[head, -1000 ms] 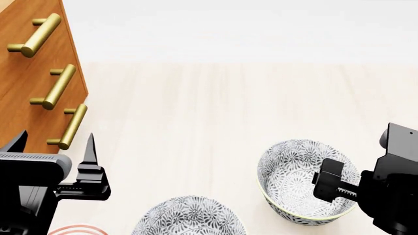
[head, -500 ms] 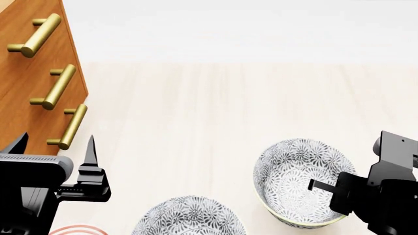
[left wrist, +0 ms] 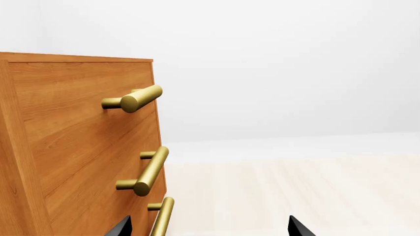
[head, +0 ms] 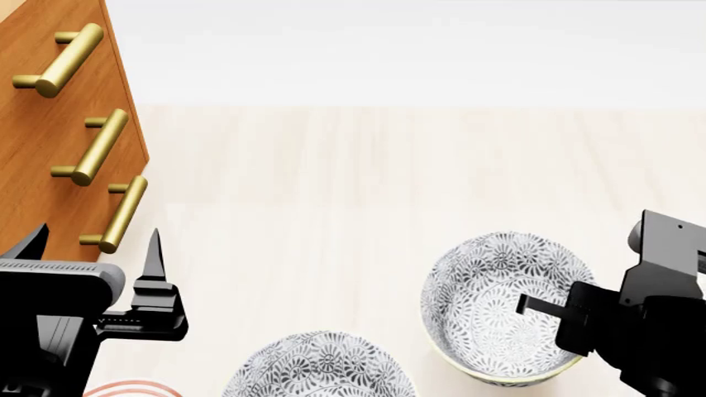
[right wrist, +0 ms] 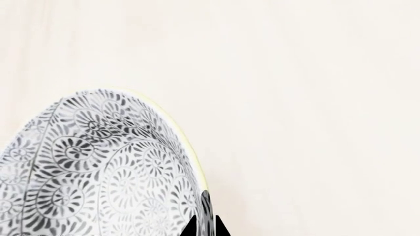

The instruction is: Stack the bowl at the front on the bowl in the middle.

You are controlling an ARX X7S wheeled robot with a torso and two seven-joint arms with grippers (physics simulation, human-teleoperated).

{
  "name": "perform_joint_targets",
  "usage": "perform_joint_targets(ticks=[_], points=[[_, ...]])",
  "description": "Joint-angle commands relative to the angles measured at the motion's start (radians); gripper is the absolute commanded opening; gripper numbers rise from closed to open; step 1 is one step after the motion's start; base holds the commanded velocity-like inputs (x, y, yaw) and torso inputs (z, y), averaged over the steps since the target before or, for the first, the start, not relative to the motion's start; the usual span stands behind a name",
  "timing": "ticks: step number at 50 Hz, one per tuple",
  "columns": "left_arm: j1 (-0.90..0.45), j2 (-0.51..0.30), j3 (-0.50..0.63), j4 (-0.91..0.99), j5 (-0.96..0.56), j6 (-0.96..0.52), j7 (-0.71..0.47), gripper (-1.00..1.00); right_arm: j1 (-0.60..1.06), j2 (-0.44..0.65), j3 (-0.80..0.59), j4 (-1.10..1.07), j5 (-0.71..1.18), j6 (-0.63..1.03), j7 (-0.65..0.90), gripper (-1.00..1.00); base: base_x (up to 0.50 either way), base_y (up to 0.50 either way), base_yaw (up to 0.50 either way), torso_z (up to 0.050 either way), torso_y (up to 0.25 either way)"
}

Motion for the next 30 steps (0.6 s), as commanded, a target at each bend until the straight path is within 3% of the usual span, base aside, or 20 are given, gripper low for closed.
perform_joint_targets(ticks=[1,9,21,30], points=[[-0.002,-0.005,0.003,0.006,-0.007,-0.006,-0.004,1.0,0.024,0.013,0.078,-0.202,0.07,0.168,0.122,-1.0,0.0,0.0,0.0,0.0,0.0],[0.001,-0.008,0.004,0.003,-0.01,0.001,-0.008,1.0,0.082,0.017,0.209,-0.384,0.202,0.384,0.281,-1.0,0.0,0.0,0.0,0.0,0.0],[-0.002,-0.011,0.013,-0.002,-0.012,0.003,-0.011,1.0,0.159,0.144,0.113,-0.393,0.89,0.379,0.853,-1.0,0.0,0.0,0.0,0.0,0.0],[-0.006,-0.015,0.012,0.006,-0.019,-0.003,-0.015,1.0,0.182,0.166,0.032,-0.431,1.13,0.35,1.033,-1.0,0.0,0.0,0.0,0.0,0.0]])
